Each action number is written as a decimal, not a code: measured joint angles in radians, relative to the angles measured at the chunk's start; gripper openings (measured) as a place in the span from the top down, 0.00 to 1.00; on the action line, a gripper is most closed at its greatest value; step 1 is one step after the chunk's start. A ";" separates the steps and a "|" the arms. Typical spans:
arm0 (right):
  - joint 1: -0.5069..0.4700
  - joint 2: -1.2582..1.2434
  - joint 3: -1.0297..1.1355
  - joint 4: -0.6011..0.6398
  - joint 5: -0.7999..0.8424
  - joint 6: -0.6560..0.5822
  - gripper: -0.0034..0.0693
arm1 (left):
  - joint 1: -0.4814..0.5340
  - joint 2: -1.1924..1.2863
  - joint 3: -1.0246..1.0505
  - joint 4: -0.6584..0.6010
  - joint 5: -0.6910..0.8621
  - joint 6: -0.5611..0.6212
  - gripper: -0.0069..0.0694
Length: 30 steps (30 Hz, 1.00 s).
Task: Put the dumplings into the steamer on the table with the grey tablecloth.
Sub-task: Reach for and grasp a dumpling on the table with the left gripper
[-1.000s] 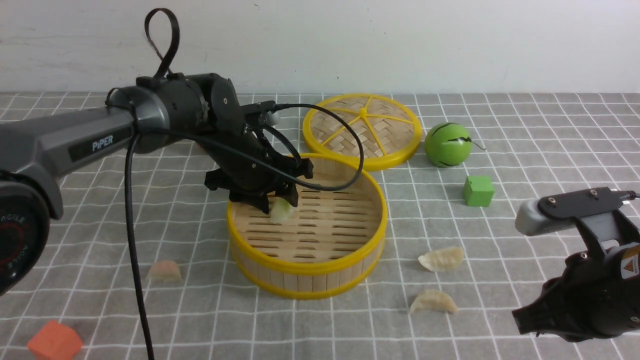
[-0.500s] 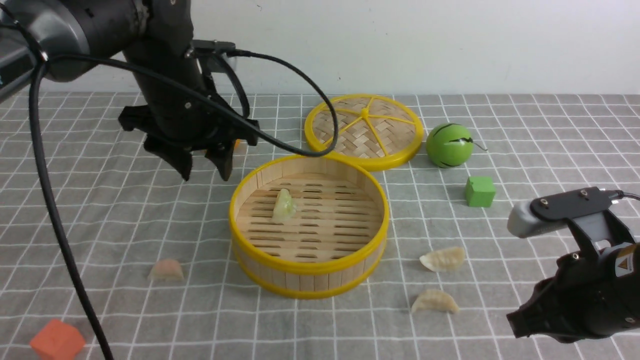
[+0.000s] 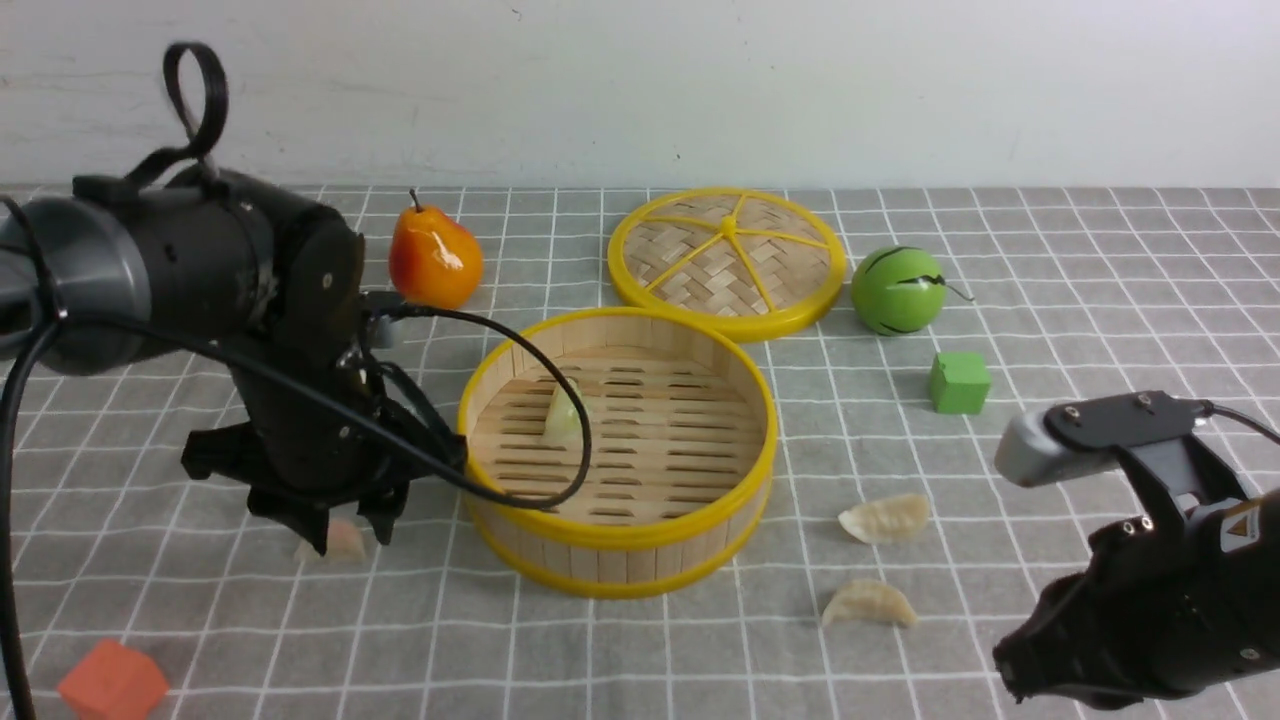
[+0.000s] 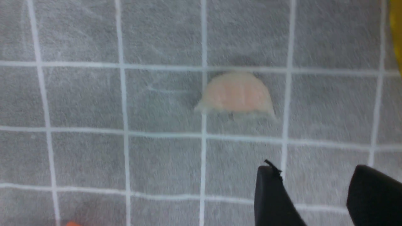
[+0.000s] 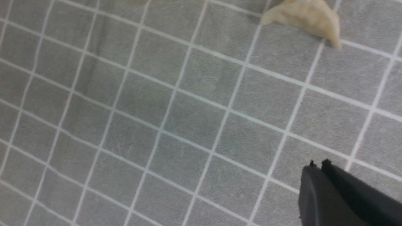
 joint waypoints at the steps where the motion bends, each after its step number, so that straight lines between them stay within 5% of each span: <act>1: 0.000 0.000 0.000 0.016 0.004 -0.016 0.93 | 0.000 0.000 0.014 0.028 -0.022 -0.042 0.48; 7: 0.000 0.000 0.000 0.173 0.012 -0.148 0.92 | 0.000 0.000 0.038 0.155 -0.095 -0.215 0.48; 13: 0.000 0.000 0.000 0.234 0.031 -0.212 0.92 | 0.047 0.021 0.038 0.098 -0.146 -0.289 0.48; 19: 0.000 0.000 0.000 0.243 0.030 -0.216 0.92 | 0.109 0.088 0.038 -0.051 -0.155 -0.228 0.46; 30: 0.000 0.000 0.000 0.250 0.029 -0.216 0.92 | 0.110 0.106 0.035 -0.056 -0.187 -0.203 0.50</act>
